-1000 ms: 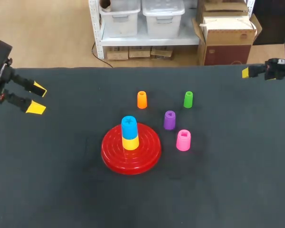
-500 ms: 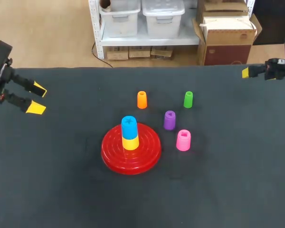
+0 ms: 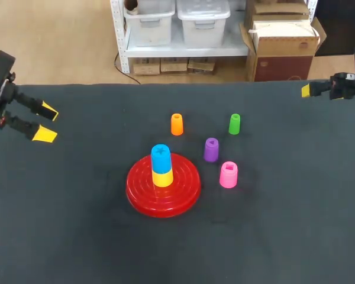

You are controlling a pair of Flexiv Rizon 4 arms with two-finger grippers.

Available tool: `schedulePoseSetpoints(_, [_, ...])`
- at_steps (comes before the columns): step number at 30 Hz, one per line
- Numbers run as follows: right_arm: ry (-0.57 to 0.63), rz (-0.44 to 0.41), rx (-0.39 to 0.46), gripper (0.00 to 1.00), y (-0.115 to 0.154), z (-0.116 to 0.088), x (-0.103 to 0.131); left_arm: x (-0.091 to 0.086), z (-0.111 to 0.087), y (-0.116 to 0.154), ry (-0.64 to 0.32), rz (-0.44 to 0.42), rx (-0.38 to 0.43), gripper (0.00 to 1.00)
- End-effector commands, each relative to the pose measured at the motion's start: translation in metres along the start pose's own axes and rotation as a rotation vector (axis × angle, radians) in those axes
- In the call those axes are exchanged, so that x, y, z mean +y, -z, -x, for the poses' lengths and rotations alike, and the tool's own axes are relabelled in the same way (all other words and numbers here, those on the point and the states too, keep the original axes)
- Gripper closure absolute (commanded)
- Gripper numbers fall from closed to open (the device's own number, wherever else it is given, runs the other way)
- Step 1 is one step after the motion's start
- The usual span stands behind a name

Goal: Pick up and stack the cylinders on the red base in this order: pink,purple,orange,green

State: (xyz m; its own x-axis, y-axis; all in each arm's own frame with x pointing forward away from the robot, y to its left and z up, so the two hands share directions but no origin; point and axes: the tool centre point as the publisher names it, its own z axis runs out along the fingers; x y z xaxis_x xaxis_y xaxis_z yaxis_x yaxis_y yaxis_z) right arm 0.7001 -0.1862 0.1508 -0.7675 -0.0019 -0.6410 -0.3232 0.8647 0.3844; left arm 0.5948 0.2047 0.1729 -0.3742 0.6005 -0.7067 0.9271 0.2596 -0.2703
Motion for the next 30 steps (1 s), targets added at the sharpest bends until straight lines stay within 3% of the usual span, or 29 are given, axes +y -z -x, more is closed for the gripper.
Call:
schedulePoseSetpoints(1, [0.000, -0.002, -0.002, 0.00, 0.000, 0.000, 0.000, 0.002, 0.000, 0.000, 0.000, -0.004, 0.002, 0.00])
schedulePoseSetpoints(10, [0.000, -0.002, -0.002, 0.00, 0.000, 0.000, 0.000, 0.002, 0.000, 0.000, 0.000, -0.004, 0.002, 0.00])
schedulePoseSetpoints(13, [0.125, 0.004, 0.115, 0.00, -0.015, 0.010, 0.014, 0.002, 0.000, 0.000, 0.000, -0.004, 0.002, 0.00])
schedulePoseSetpoints(20, [0.318, 0.032, 0.265, 0.00, -0.040, 0.020, 0.046, 0.002, 0.000, 0.000, 0.000, -0.004, 0.002, 0.00])
schedulePoseSetpoints(30, [0.492, 0.103, 0.378, 0.00, -0.040, -0.007, 0.082, 0.002, 0.000, 0.000, 0.000, -0.004, 0.002, 0.00])
